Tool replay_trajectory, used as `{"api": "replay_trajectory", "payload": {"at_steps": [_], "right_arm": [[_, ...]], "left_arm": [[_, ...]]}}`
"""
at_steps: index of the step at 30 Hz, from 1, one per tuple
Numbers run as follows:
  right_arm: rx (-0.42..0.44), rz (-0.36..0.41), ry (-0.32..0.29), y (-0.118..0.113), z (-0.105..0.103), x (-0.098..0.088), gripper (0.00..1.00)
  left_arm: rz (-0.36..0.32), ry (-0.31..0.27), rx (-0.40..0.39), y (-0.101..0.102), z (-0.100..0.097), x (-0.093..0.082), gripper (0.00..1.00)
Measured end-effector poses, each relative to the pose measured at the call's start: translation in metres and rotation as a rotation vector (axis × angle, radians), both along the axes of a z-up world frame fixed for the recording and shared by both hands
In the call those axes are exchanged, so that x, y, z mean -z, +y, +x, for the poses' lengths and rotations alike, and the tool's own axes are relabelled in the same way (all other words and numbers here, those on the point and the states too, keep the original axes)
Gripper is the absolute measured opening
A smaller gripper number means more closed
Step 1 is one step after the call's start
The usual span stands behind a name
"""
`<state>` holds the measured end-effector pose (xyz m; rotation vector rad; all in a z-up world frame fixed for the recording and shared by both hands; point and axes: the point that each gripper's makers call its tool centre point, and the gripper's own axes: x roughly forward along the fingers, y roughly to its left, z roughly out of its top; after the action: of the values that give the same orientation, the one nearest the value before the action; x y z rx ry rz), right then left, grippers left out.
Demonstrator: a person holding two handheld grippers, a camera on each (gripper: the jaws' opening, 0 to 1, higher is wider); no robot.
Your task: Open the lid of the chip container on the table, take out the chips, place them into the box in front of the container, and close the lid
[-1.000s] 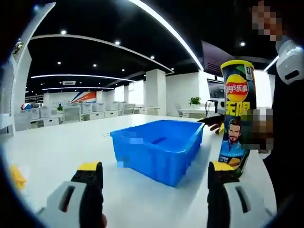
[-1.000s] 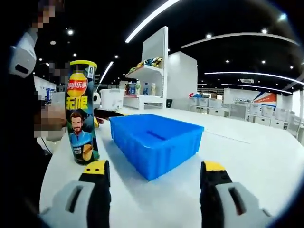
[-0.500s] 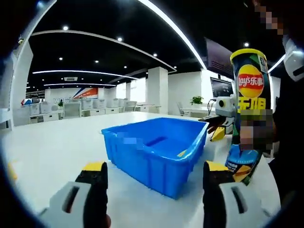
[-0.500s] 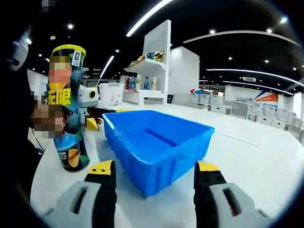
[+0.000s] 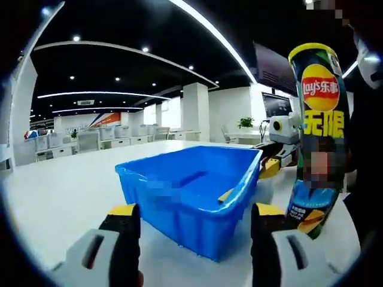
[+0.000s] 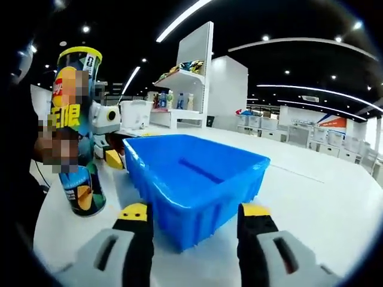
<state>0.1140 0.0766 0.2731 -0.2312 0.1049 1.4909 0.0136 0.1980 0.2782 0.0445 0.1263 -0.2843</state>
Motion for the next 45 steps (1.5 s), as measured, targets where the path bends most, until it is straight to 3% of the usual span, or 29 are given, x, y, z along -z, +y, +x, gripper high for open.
{"api": "replay_trajectory", "payload": {"at_steps": [10,20,25,39,45], "right_arm": [[0.014,-0.013,-0.004,-0.001,-0.003,0.003,0.46],[0.039,-0.011,-0.010,-0.001,-0.011,0.001,0.38],[0.060,-0.006,-0.016,-0.001,-0.010,0.000,0.36],[0.091,0.009,-0.042,-0.005,-0.004,-0.002,0.35],[0.091,0.035,-0.029,-0.007,-0.002,-0.009,0.34]], "left_arm": [[0.003,0.008,-0.028,0.003,-0.002,0.003,0.59],[0.017,0.003,-0.067,0.009,-0.004,0.002,0.54],[0.020,-0.003,-0.111,0.017,-0.007,0.000,0.41],[0.032,-0.003,-0.129,0.011,-0.007,-0.002,0.38],[0.034,-0.022,-0.117,0.011,-0.006,-0.012,0.38]]}}
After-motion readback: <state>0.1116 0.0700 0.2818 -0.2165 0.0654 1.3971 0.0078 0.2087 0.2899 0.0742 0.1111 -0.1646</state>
